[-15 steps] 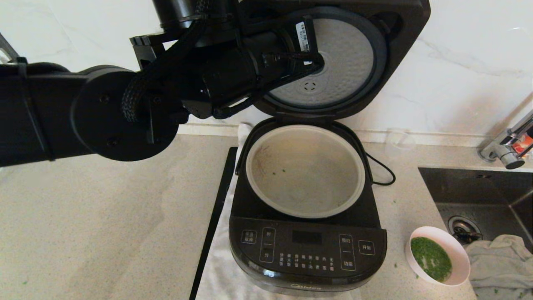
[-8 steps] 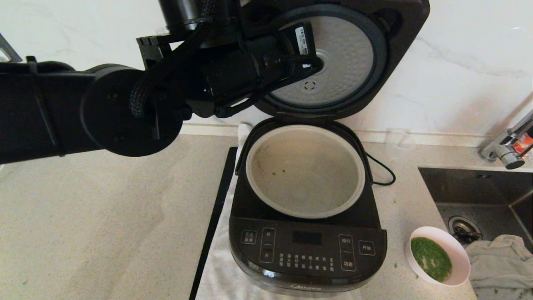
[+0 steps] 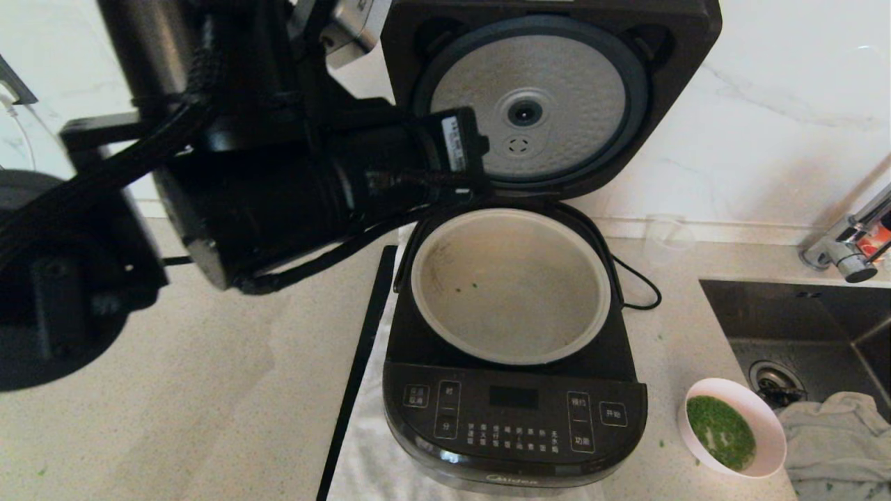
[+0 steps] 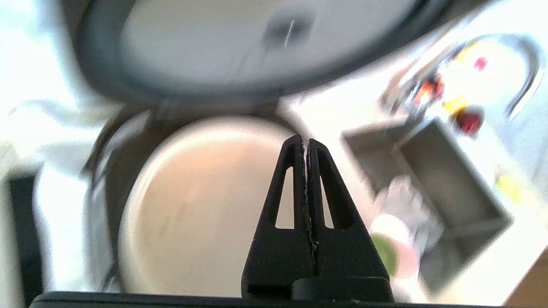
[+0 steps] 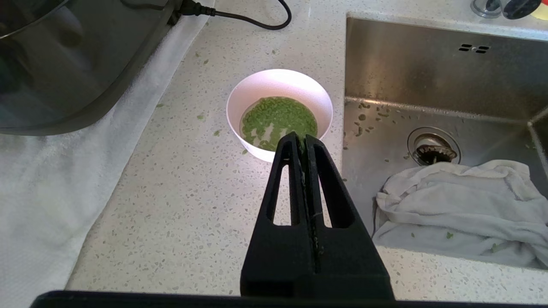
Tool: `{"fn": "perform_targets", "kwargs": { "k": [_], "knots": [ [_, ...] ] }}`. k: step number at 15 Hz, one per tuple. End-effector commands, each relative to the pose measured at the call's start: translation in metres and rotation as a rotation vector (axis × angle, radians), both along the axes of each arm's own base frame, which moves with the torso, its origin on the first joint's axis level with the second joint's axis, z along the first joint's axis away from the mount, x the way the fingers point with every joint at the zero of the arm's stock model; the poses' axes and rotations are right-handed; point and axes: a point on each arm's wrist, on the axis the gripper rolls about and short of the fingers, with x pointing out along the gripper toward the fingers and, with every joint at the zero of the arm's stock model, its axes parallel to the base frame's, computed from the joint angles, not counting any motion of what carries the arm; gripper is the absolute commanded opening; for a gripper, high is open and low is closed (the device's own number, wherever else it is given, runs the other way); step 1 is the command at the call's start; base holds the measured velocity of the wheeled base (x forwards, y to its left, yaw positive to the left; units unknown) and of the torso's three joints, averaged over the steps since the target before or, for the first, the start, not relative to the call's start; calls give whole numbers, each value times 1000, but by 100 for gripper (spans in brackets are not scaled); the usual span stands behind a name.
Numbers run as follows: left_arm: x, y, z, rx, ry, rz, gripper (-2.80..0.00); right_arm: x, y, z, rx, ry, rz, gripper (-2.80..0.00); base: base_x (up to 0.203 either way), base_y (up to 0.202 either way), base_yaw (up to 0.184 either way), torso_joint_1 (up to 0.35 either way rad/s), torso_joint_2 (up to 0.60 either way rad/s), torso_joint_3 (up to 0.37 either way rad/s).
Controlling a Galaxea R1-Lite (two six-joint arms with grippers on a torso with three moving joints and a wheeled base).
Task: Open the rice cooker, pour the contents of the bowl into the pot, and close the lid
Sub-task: Turn on the tap
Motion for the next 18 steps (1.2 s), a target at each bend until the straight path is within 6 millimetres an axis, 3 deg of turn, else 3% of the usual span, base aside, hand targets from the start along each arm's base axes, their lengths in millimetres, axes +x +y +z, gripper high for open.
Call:
{"fn": "perform_targets", "kwargs": {
  "k": [1,3,7,9,14,18],
  "knots": [
    [-44,48,-1,-9,-11,7,-280,0,0,0,0,1,1,-280,0,0,0,0,0,0],
    [-73,90,-6,-13,-30,63,-280,0,0,0,0,1,1,-280,0,0,0,0,0,0],
    [-93,172,-17,49,-51,480,-280,0,0,0,0,1,1,-280,0,0,0,0,0,0],
    [-122,200,-26,39,-82,639,-280,0,0,0,0,1,1,-280,0,0,0,0,0,0],
    [-189,230,-82,33,-125,942,-280,0,0,0,0,1,1,-280,0,0,0,0,0,0],
    [-222,236,-122,35,-172,1187,-280,0,0,0,0,1,1,-280,0,0,0,0,0,0]
  ]
}}
